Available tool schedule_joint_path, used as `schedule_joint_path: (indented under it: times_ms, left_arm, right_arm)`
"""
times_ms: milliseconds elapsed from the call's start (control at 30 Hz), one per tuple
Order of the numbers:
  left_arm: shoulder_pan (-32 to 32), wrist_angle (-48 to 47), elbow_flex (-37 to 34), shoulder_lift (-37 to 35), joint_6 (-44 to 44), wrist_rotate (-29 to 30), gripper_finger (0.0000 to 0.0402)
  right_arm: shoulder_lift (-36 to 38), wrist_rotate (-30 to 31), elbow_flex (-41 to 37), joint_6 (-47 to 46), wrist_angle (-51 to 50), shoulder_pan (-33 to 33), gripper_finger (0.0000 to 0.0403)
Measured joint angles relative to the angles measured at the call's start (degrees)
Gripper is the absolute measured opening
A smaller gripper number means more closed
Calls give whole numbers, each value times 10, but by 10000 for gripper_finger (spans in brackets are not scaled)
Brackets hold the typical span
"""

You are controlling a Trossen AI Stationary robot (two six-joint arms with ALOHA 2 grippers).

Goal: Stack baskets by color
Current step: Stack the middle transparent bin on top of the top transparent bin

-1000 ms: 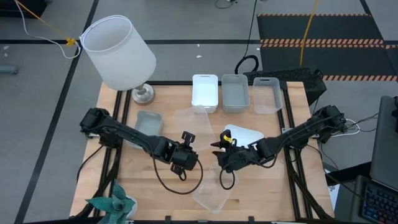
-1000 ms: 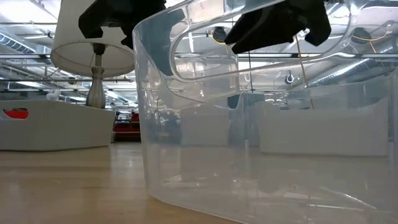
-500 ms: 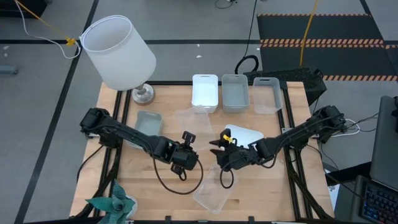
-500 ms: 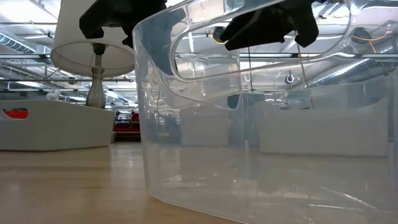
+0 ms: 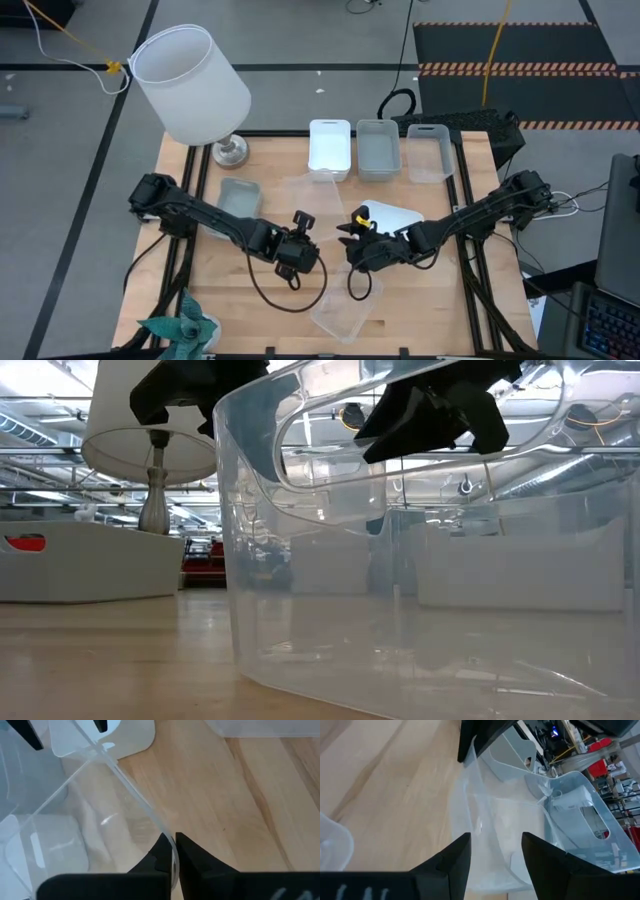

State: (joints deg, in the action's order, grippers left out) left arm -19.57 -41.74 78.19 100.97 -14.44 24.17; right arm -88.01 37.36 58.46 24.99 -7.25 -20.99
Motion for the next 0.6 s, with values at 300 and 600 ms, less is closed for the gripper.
schedule_joint_path:
  times_ms: [300,600]
  left_arm:
    - [-16,-2,3,-6,-7,14,11]
    - [-28,12,12,-9,-22,16,20]
  right_arm:
    - [1,-1,1,4,-25,-1,114]
    - [1,-45,0,12,-31,-2,53]
